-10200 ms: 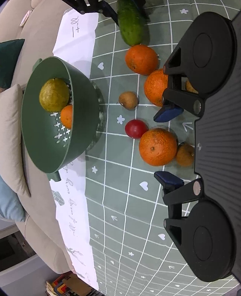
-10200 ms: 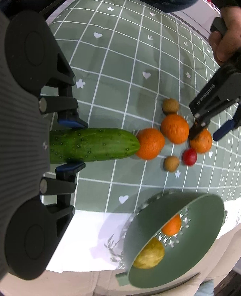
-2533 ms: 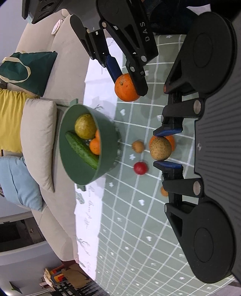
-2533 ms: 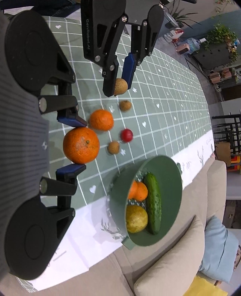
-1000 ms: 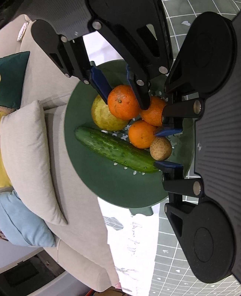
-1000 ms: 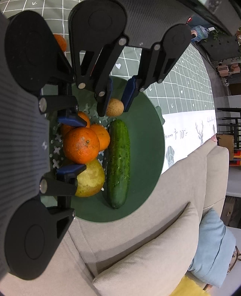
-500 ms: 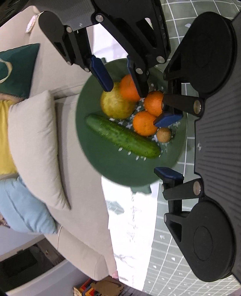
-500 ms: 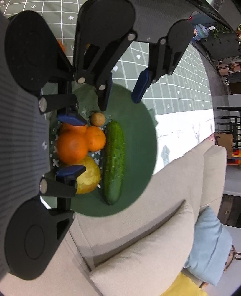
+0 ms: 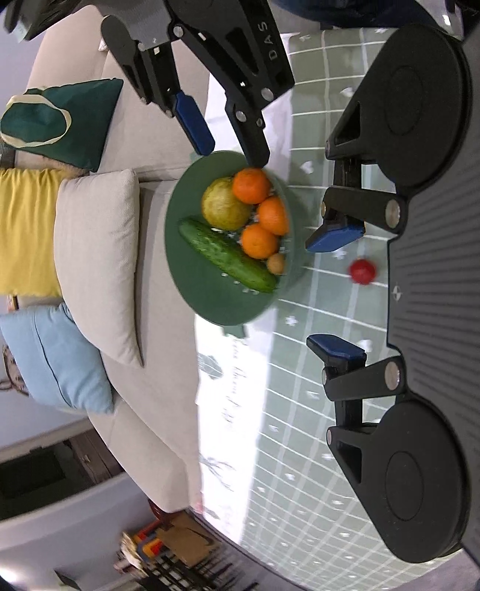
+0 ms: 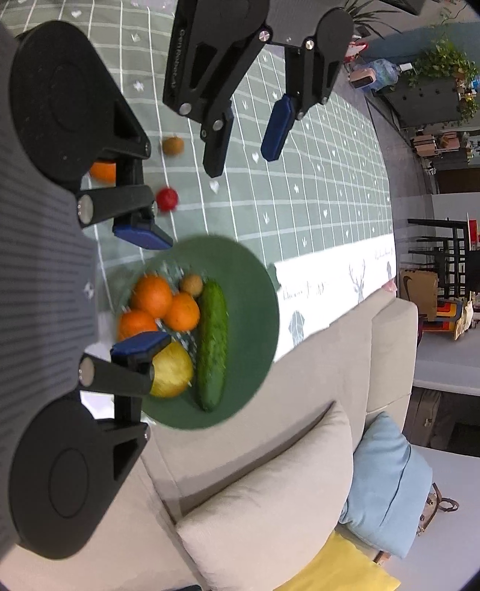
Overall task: Organize fruits
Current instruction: 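Move both grippers back over the remaining fruit on the cloth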
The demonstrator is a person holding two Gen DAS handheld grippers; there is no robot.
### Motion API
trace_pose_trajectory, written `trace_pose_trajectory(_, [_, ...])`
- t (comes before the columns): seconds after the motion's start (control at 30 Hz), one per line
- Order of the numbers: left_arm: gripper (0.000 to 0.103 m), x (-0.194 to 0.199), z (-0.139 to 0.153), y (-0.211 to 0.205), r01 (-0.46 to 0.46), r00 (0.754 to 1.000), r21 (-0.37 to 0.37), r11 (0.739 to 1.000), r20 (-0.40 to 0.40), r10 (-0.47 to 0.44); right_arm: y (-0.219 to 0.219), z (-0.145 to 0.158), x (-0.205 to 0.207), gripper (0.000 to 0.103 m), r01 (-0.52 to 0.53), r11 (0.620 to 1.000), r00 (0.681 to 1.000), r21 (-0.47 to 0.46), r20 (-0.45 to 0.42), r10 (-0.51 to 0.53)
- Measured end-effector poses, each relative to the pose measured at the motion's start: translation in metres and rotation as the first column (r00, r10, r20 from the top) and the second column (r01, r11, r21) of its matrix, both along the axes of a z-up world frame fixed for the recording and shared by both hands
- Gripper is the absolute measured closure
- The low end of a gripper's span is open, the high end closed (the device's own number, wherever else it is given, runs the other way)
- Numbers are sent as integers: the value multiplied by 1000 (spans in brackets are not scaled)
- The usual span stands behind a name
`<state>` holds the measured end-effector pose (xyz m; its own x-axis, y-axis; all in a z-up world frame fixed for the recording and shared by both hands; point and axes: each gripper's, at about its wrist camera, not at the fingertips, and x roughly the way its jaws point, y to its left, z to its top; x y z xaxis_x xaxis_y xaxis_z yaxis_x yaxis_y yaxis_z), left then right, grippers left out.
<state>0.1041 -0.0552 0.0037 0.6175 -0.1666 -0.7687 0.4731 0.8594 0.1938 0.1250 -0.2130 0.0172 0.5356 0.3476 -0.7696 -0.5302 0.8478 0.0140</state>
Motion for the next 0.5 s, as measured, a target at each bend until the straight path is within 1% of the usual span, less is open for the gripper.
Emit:
trace_pose_trajectory(0.1, [41,-19,-4,12,-30,1000,-17,999,-10,29,5,-3,-19,57,-8,1000,1000,7,-11,8])
trace_pose_trajectory(0.33, [41,-63,-31,31,-70,995,-38,997,-72,67,13,-25,-63,57,-30,1000,997,7,-70,30])
trace_pose_trajectory(0.5, [41,-80,-42,42,-86,993,-46,995,-90,82,22,-35,-77,57,-41,999,994,10,-97,41])
